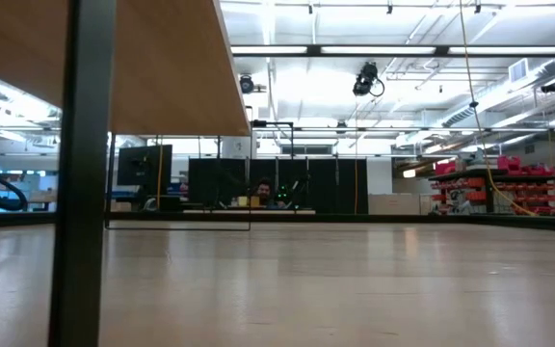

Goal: Stack small to large cups/mugs on shelf
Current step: Return to Home Position

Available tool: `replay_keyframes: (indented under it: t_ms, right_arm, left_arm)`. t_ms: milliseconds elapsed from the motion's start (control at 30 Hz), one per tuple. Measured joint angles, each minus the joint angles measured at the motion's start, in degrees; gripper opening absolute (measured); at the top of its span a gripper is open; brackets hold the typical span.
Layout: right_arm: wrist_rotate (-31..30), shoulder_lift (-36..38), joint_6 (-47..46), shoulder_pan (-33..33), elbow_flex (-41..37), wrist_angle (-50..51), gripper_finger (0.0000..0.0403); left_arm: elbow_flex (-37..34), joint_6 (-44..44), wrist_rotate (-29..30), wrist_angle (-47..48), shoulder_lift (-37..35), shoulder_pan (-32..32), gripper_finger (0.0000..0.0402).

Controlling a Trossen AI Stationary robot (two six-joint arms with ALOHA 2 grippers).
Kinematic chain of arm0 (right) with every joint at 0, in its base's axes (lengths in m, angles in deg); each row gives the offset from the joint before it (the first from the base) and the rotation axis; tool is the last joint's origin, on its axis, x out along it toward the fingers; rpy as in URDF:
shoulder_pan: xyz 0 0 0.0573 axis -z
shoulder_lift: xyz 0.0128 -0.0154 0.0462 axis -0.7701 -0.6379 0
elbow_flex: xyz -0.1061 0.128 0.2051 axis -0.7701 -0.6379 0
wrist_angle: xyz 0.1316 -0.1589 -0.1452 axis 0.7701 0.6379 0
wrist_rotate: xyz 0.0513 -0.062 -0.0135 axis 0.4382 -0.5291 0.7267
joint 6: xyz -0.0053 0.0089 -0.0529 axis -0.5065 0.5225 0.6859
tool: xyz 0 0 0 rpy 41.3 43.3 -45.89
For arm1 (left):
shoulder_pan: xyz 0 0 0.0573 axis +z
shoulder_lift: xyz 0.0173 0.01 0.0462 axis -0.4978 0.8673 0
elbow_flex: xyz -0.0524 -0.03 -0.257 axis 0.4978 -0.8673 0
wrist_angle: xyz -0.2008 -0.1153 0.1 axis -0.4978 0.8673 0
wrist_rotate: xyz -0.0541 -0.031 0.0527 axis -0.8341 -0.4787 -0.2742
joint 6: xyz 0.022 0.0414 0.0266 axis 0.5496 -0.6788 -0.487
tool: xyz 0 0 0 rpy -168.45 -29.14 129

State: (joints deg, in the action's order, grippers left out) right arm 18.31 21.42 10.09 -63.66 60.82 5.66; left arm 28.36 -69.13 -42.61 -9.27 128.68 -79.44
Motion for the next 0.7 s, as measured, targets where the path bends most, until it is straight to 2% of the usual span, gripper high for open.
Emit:
replay_keyframes:
  t_ms: [167,300,367,467,700]
  right_arm:
    - [-1.62,4.65,3.69,0.02,0.08,1.07,0.0010]
    - [-5.50,7.78,7.19,0.02,0.07,4.87,0.0010]
    - [-7.84,9.00,8.31,0.02,0.07,7.92,0.0010]
    - [-11.91,10.53,8.81,0.02,-0.02,10.64,0.0010]
    - [-15.06,12.84,9.92,0.02,0.00,12.01,0.0010]
  left_arm:
    - [-0.04,-0.23,1.87,2.67,-2.30,4.91,0.0026]
    - [-0.07,0.10,1.99,5.69,-5.08,7.22,0.0027]
    - [-0.73,1.23,3.84,7.09,-6.77,8.16,0.0030]
    - [-4.16,2.72,8.23,6.41,-10.96,9.22,0.0034]
    - [-17.44,1.36,10.29,-0.60,-22.63,9.53,0.0030]
